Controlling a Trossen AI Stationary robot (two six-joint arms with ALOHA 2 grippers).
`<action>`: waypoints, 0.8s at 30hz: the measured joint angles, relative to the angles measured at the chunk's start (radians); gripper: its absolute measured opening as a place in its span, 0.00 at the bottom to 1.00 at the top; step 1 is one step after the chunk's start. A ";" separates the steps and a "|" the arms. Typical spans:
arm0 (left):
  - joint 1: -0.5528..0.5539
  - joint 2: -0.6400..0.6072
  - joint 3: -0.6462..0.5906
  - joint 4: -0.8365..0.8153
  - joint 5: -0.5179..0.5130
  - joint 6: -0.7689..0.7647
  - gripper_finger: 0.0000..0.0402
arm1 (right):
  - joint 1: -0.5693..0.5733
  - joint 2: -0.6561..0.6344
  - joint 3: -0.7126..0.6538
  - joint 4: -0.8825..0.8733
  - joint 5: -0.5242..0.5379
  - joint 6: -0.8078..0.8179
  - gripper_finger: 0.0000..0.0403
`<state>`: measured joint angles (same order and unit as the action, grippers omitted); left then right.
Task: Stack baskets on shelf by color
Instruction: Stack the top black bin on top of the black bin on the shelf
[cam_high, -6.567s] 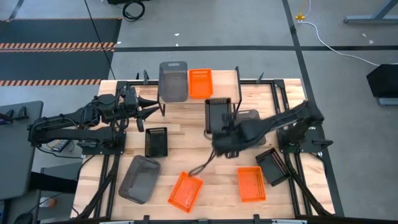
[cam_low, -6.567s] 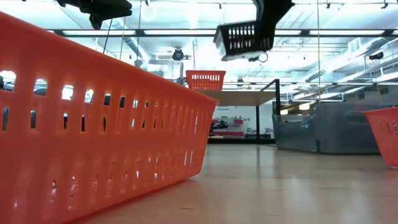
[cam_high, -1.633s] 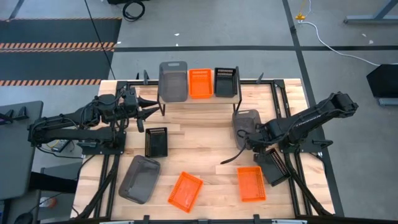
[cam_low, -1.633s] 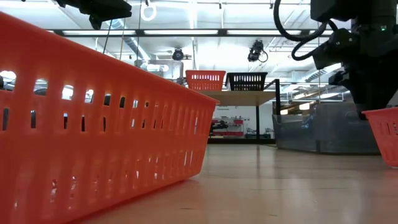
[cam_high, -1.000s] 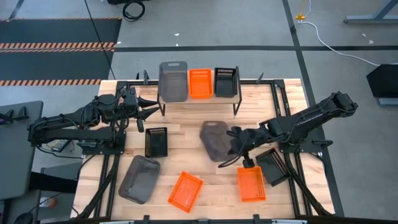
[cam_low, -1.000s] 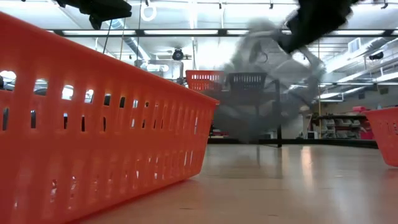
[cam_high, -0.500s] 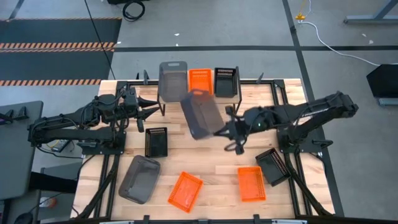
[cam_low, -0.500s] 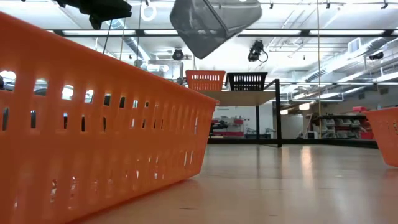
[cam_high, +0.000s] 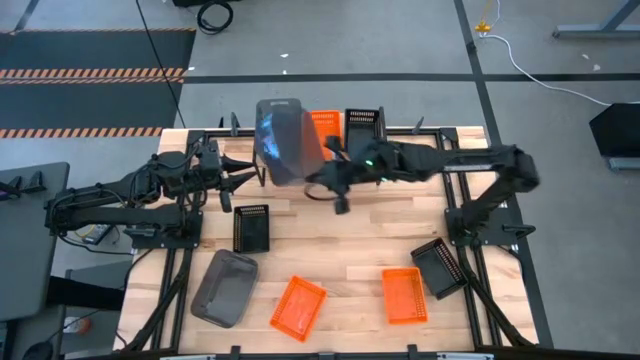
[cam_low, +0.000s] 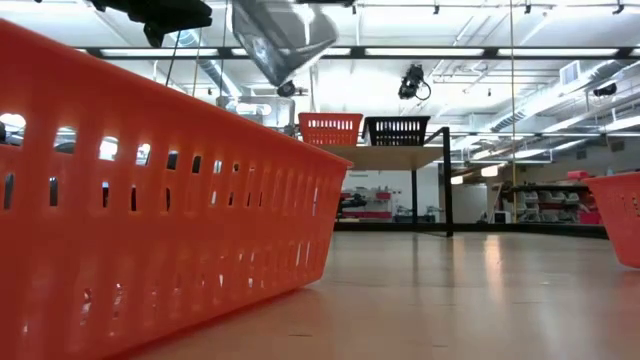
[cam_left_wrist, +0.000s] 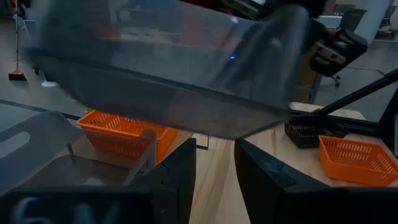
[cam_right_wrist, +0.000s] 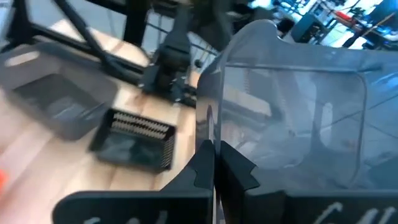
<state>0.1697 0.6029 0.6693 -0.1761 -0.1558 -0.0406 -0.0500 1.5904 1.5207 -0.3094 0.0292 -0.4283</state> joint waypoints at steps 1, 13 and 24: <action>0.000 0.000 0.000 0.000 0.000 0.000 0.29 | -0.013 0.031 0.040 -0.006 -0.004 -0.008 0.02; -0.026 -0.042 0.000 0.063 -0.001 0.087 0.29 | -0.178 0.294 0.457 -0.125 -0.102 -0.009 0.02; -0.074 -0.042 0.000 0.076 -0.020 0.121 0.29 | -0.243 0.425 0.567 -0.245 -0.127 0.055 0.03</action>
<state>0.0956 0.5606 0.6693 -0.1001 -0.1759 0.0805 -0.2930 2.0159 2.0875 -0.5540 -0.0982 -0.3728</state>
